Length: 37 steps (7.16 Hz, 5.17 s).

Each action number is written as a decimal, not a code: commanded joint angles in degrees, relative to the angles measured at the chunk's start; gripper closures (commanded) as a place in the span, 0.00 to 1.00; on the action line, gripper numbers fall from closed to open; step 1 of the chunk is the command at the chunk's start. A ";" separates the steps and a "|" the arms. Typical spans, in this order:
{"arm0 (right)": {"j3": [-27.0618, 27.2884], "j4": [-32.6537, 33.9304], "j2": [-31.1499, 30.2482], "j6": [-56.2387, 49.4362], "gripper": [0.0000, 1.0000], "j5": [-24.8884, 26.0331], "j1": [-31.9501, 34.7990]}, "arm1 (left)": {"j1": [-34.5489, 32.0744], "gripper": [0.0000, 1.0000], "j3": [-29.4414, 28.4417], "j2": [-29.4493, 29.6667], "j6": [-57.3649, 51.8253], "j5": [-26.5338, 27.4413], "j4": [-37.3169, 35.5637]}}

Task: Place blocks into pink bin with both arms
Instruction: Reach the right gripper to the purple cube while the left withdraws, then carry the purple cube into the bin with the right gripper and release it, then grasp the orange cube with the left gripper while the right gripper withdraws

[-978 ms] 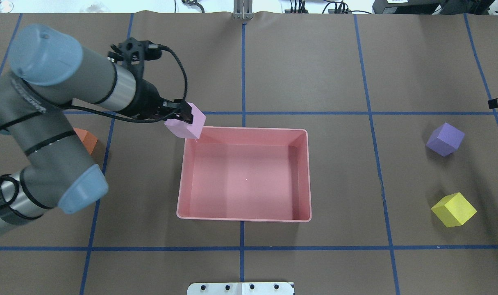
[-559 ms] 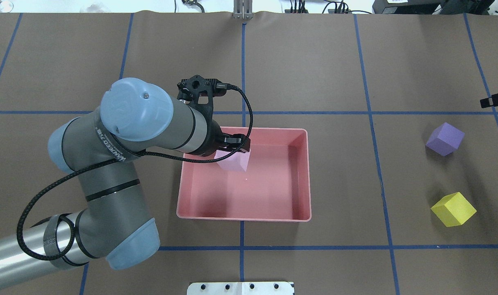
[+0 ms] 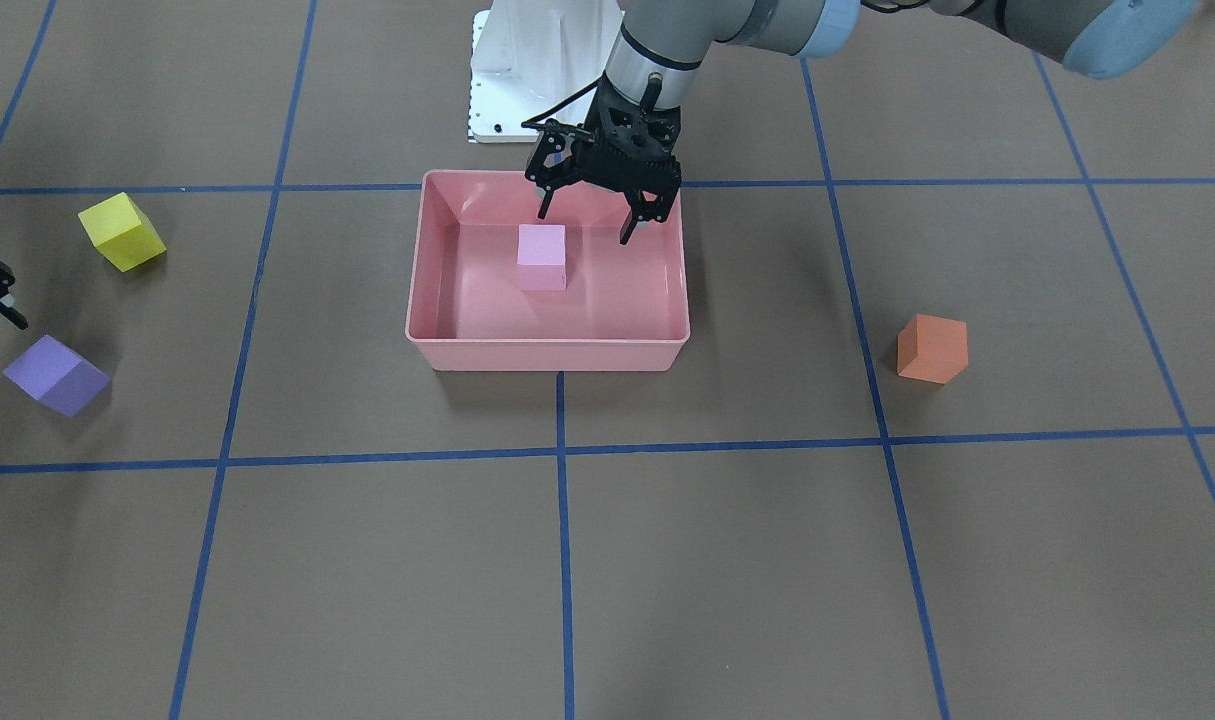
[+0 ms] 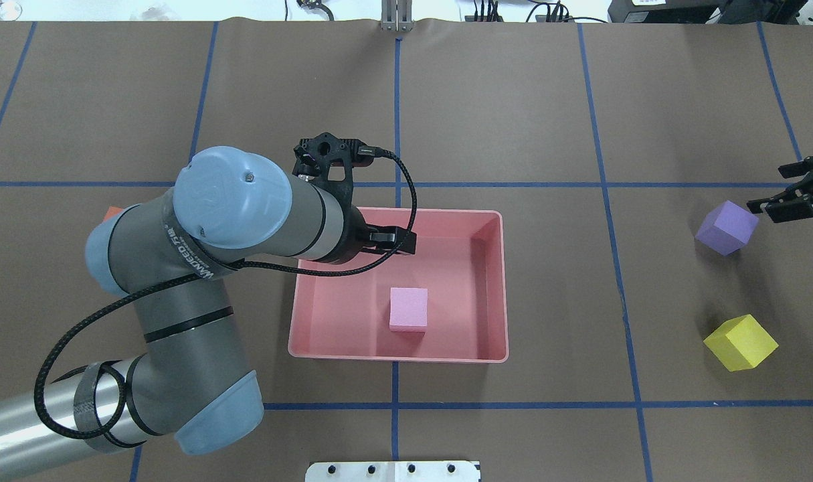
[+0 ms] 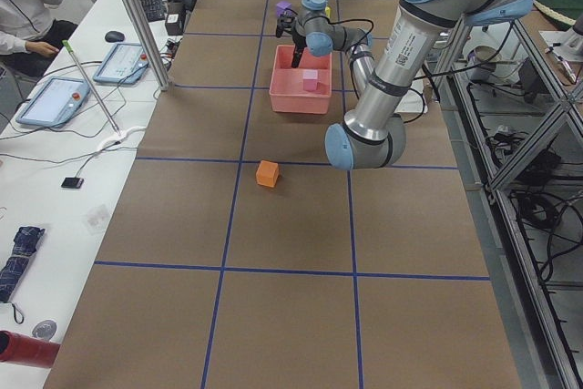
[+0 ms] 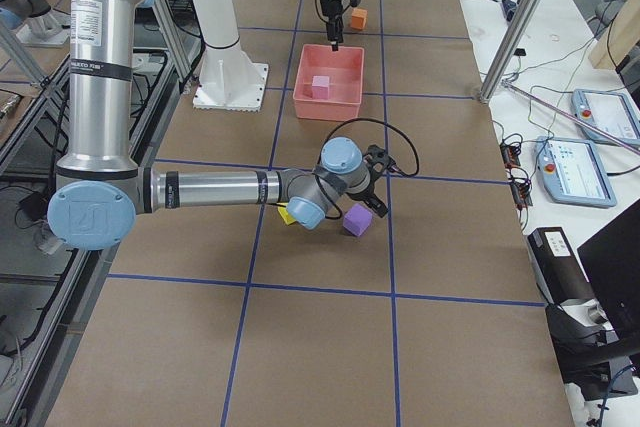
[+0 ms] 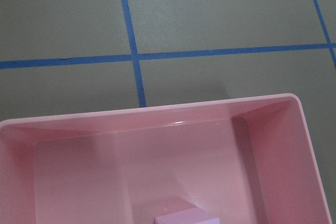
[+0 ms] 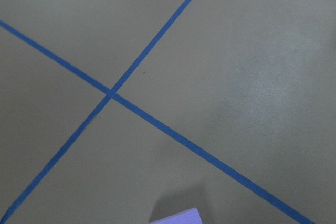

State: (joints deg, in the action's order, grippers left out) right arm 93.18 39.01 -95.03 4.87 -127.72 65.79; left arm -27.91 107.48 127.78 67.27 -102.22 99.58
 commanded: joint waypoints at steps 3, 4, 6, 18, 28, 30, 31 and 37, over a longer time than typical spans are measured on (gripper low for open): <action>-5.10 -0.60 -0.15 -2.76 0.01 1.95 -6.90 | 0.05 0.00 0.01 -0.60 -0.13 0.18 0.09; -6.60 -0.60 0.28 -2.76 0.01 1.95 -7.08 | 0.05 0.00 0.01 -0.61 -0.13 0.18 0.09; -7.93 -0.52 0.72 -2.24 0.11 1.95 -7.35 | 0.05 0.00 0.01 -0.78 -0.21 0.18 0.09; 26.70 39.32 22.46 67.59 0.95 18.51 -29.97 | -23.49 0.00 1.79 -36.12 -38.36 -13.44 15.03; 27.83 60.66 34.49 56.60 0.00 26.40 -29.25 | -23.24 0.00 -9.89 -32.27 -24.05 -11.16 22.56; 28.19 60.48 32.90 51.92 0.00 24.73 -27.05 | -20.44 0.00 -11.86 -29.96 -23.76 -11.25 23.20; 28.37 60.48 31.59 49.21 0.00 22.45 -25.56 | -20.08 0.00 -11.77 -30.05 -23.86 -11.25 23.90; 28.37 60.39 29.29 45.51 0.00 22.17 -24.49 | -18.23 0.41 -14.06 -30.67 -24.03 -11.07 24.61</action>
State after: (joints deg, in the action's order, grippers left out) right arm 121.57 99.43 -65.29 52.11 -105.43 40.92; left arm -46.35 93.54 97.09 43.24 -113.30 124.12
